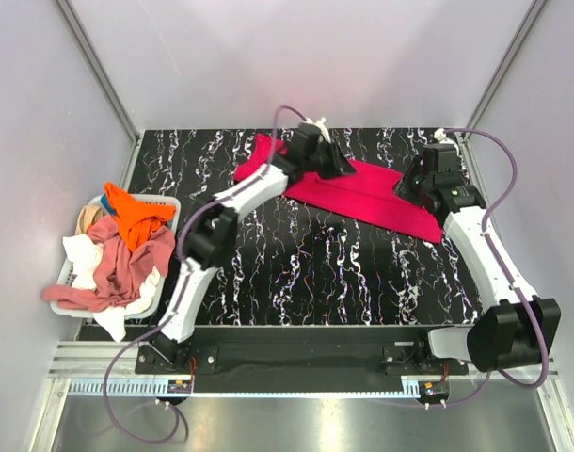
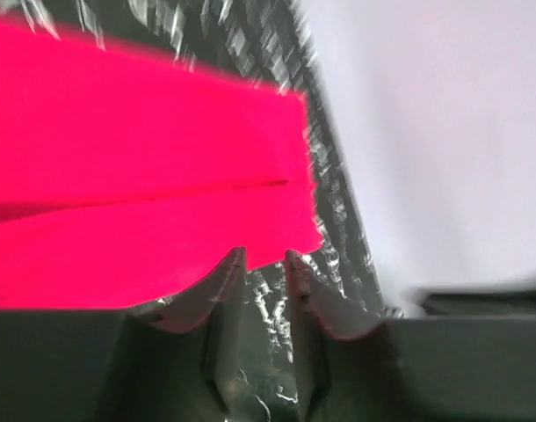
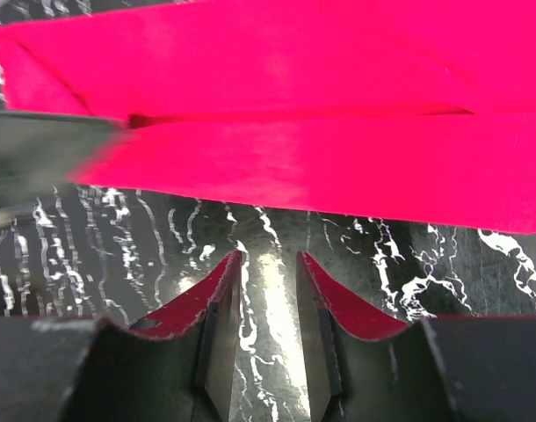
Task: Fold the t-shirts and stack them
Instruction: Fold the tshirt
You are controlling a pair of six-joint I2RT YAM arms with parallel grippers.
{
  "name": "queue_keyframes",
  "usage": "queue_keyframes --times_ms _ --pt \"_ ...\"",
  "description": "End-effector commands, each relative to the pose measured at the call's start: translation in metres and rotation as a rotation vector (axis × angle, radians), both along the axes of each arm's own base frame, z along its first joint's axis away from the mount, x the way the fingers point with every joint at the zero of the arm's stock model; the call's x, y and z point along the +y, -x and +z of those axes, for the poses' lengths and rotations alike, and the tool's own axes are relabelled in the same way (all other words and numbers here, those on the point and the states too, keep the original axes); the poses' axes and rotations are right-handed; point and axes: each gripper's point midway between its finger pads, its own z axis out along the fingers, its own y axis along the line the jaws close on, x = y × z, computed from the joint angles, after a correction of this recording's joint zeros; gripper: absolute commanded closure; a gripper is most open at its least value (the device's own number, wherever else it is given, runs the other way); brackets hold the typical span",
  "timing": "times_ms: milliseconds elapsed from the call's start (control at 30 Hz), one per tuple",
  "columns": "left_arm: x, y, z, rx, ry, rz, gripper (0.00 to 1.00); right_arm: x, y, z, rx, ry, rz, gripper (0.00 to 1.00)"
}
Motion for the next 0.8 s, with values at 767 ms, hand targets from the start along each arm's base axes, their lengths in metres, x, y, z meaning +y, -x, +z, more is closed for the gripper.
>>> queue_keyframes --times_ms 767 --pt "0.105 0.155 -0.208 0.488 -0.602 0.067 0.83 0.011 0.007 0.027 -0.048 -0.05 0.056 0.61"
